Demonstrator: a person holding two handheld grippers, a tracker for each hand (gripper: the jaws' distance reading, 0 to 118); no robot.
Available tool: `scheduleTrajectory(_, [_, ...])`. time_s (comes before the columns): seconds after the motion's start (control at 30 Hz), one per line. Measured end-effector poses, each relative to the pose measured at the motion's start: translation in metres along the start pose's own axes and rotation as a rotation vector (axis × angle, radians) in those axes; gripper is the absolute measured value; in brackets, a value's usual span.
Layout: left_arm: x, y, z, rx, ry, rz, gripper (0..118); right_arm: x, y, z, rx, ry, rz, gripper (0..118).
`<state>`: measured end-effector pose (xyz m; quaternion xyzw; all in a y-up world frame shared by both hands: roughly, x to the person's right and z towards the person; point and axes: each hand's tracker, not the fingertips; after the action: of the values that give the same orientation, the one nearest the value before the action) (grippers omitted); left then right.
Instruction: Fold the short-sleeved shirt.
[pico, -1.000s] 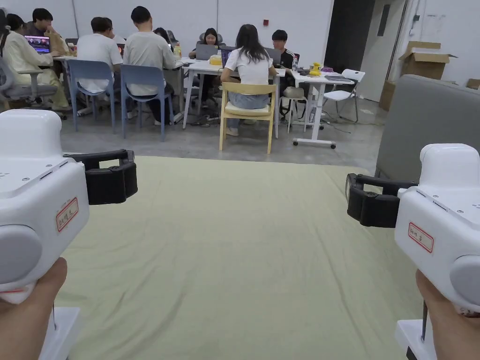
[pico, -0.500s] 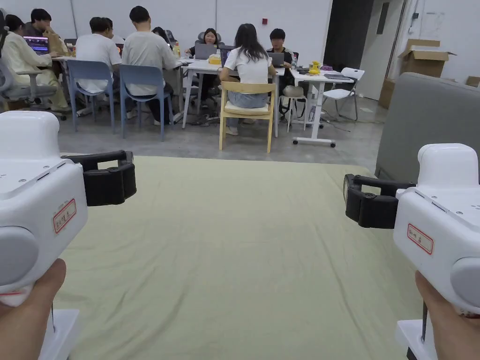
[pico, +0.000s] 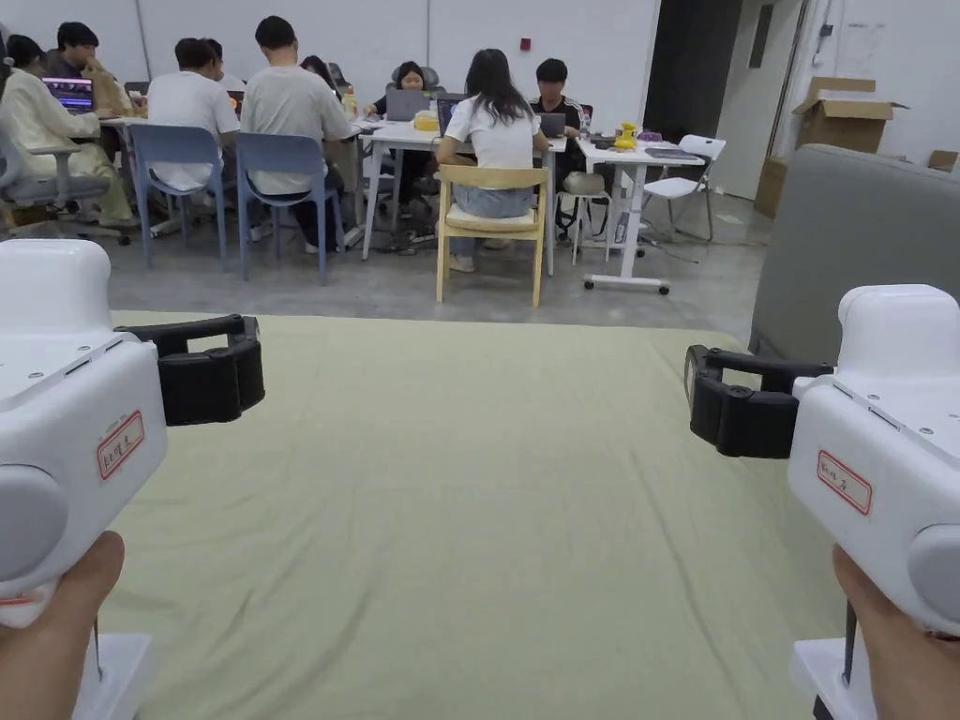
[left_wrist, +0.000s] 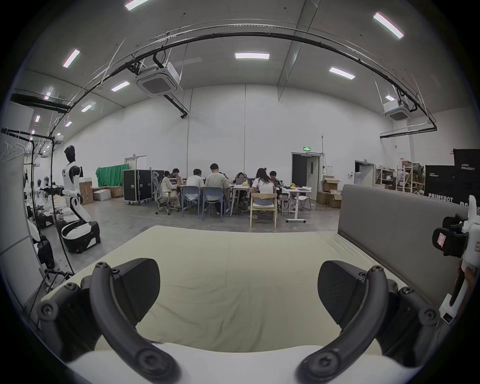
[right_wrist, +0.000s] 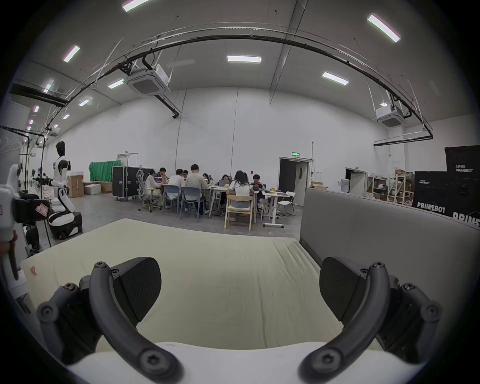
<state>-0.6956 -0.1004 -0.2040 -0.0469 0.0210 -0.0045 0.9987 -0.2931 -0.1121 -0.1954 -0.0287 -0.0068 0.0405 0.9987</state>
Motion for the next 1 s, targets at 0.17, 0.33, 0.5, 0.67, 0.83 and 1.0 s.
scheduleTrajectory(0.17, [0.001,0.001,0.0,0.005,-0.003,0.004,118,-0.001,-0.002,-0.003,-0.004,0.005,0.002,118])
scheduleTrajectory(0.33, [0.004,0.0,-0.001,-0.006,-0.011,-0.014,118,-0.002,-0.005,-0.005,-0.011,0.017,-0.001,118])
scheduleTrajectory(0.5, [0.005,-0.002,-0.002,-0.008,-0.024,-0.013,118,-0.009,-0.015,-0.006,0.02,-0.094,0.018,118])
scheduleTrajectory(0.67, [0.006,-0.003,-0.004,-0.009,-0.021,-0.016,118,-0.007,-0.017,-0.011,-0.003,-0.054,0.029,118])
scheduleTrajectory(0.83, [0.006,-0.005,-0.006,-0.018,-0.026,-0.001,118,-0.004,-0.011,-0.01,-0.025,-0.03,-0.036,118])
scheduleTrajectory(1.0, [0.008,-0.006,-0.009,-0.024,-0.026,-0.006,118,-0.006,-0.003,-0.011,-0.067,-0.046,-0.057,118])
